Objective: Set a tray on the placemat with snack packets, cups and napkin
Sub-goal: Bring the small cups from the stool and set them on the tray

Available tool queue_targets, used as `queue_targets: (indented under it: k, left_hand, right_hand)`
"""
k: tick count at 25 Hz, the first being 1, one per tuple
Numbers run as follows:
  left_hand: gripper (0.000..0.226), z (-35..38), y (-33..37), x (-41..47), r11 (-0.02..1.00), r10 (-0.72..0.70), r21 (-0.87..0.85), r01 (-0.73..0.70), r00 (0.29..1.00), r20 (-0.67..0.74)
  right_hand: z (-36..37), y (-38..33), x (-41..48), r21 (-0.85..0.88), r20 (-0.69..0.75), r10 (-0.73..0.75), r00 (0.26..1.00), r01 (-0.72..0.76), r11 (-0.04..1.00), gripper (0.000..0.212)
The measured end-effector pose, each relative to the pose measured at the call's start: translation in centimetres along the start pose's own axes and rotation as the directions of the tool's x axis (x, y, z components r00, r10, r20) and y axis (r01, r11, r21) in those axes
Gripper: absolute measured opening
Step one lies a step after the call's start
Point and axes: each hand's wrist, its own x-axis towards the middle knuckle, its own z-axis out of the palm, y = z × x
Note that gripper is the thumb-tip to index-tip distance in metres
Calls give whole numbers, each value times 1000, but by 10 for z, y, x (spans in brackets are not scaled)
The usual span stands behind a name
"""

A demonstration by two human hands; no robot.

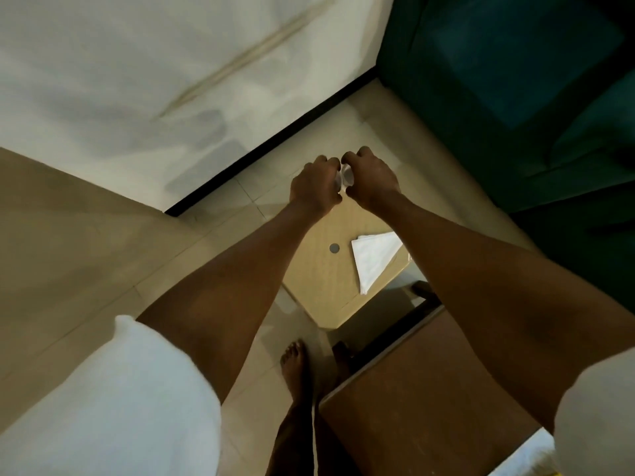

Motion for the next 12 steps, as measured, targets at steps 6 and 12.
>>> queue_targets:
  k: [6,12]
  left_hand:
    - [44,-118,69,-31,995,103,8,-102,992,-75]
    - [36,-267,185,-97,953,301,5,-304,941,-154]
  right_hand:
    - [-145,-26,-56,87,-111,75,991,-65,994,50]
    - [-321,-36,-167,206,-312,284,906,-228,952,32]
